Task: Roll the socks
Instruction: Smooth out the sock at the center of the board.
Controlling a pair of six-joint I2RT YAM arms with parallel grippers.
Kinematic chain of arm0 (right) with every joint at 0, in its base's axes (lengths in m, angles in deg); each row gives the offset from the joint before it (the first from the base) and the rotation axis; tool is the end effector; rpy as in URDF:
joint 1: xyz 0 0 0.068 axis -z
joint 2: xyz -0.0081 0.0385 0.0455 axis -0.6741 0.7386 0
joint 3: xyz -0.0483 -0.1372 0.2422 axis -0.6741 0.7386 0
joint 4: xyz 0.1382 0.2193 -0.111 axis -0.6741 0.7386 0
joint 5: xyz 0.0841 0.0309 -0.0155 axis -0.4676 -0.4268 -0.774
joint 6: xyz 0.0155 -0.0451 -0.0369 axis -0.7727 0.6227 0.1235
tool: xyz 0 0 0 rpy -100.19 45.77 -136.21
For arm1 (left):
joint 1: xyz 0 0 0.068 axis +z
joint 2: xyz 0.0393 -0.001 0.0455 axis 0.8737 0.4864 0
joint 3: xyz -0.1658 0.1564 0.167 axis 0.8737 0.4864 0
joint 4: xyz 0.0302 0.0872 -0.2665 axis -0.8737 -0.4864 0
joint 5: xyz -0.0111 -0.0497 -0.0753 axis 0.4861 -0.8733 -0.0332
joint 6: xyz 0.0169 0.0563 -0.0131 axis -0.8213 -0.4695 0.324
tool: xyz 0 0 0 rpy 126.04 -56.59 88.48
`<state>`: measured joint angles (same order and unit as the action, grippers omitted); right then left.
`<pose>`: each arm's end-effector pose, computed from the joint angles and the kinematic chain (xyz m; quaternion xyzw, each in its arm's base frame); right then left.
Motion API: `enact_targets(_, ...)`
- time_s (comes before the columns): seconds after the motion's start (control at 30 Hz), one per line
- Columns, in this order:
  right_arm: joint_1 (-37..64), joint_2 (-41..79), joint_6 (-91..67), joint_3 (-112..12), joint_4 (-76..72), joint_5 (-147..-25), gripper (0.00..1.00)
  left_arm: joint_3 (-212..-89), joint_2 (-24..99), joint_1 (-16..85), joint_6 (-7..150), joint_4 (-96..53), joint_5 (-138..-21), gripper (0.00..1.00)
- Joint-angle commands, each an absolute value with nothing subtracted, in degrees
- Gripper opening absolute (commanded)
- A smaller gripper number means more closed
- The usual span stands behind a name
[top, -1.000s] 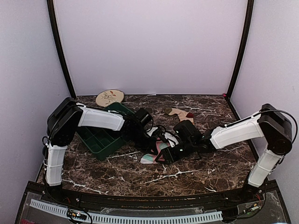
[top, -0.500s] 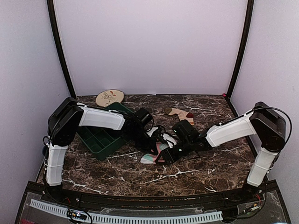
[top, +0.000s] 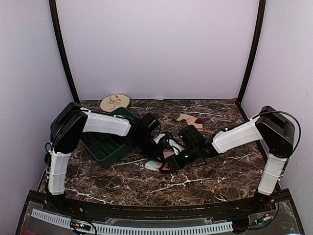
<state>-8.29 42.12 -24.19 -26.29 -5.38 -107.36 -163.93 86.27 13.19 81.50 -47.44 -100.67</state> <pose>0.2183 0.3003 0.1177 -0.3290 0.8525 0.3810 0.1408 0.3021 -0.3648 0.1249 0.2727 0.8991 -0.3381 0.0538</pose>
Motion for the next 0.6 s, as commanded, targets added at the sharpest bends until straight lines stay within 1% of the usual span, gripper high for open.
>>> enact_targets(0.0,-10.08,44.15,-25.12,-27.25,-8.75,-111.41,0.58,-162.77,89.53,12.52,80.99,-52.5,-99.04,0.07)
enact_targets(0.2,-11.75,42.28,-27.7,-25.02,-10.91,-111.73,0.58,-162.81,90.01,12.51,81.29,-52.08,-98.59,0.07)
enact_targets(0.57,-16.0,38.62,-29.66,-24.55,-8.68,-109.71,0.57,-162.61,90.84,12.51,81.75,-51.36,-97.76,0.05)
